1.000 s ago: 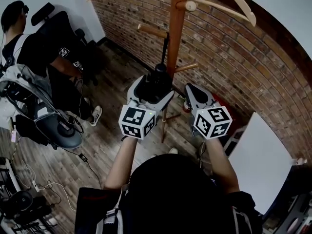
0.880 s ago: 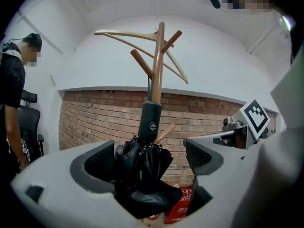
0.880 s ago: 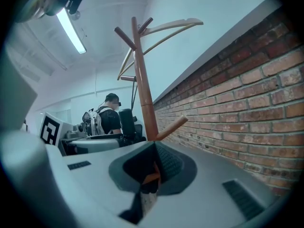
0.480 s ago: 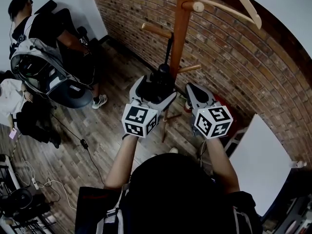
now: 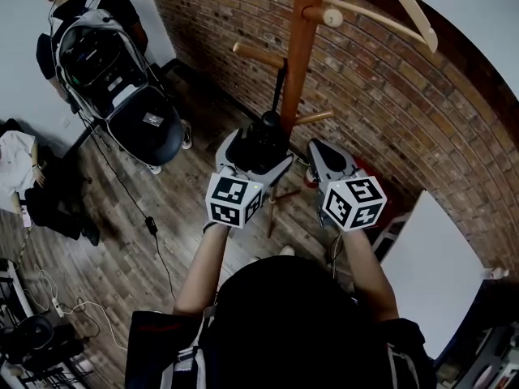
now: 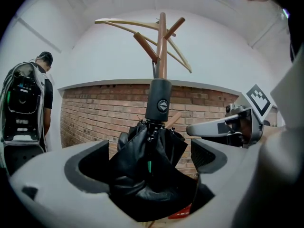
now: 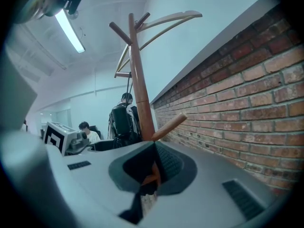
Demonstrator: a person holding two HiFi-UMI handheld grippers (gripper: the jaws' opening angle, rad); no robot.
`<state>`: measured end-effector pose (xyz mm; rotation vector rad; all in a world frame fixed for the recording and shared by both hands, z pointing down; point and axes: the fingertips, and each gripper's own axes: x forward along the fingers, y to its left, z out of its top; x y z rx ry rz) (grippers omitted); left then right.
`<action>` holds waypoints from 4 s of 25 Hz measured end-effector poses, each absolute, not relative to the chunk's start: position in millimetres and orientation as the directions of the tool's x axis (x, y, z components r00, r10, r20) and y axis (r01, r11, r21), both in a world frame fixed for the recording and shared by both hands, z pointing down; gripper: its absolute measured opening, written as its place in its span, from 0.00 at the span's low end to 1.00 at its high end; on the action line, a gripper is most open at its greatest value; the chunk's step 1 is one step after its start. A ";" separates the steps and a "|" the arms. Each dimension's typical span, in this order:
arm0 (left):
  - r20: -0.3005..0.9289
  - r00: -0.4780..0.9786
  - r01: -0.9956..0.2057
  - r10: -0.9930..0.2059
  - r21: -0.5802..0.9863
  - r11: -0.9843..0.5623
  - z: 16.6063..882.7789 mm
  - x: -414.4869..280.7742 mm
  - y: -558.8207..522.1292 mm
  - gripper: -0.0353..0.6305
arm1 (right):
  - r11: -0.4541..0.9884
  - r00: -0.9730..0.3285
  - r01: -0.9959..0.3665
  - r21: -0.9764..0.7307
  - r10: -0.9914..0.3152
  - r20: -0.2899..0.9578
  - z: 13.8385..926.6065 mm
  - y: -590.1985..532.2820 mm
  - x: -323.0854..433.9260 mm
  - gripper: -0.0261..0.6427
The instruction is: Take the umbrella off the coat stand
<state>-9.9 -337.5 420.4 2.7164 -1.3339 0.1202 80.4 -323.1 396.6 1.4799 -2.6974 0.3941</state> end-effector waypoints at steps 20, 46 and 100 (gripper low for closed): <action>0.201 0.628 -0.778 -0.752 0.120 -0.617 458.1 -0.2 -358.5 0.81 | 0.502 -0.542 -0.836 -0.222 -0.819 0.187 413.3 -336.1 83.3 0.08; 0.254 0.629 -0.775 -0.735 0.125 -0.620 459.3 2.1 -362.9 0.57 | 0.492 -0.536 -0.839 -0.233 -0.820 0.199 418.8 -334.4 87.8 0.08; 0.180 0.566 -0.824 -0.805 0.083 -0.561 392.7 -29.7 -342.8 0.50 | 0.559 -0.593 -0.801 -0.216 -0.789 0.159 397.9 -323.9 67.3 0.08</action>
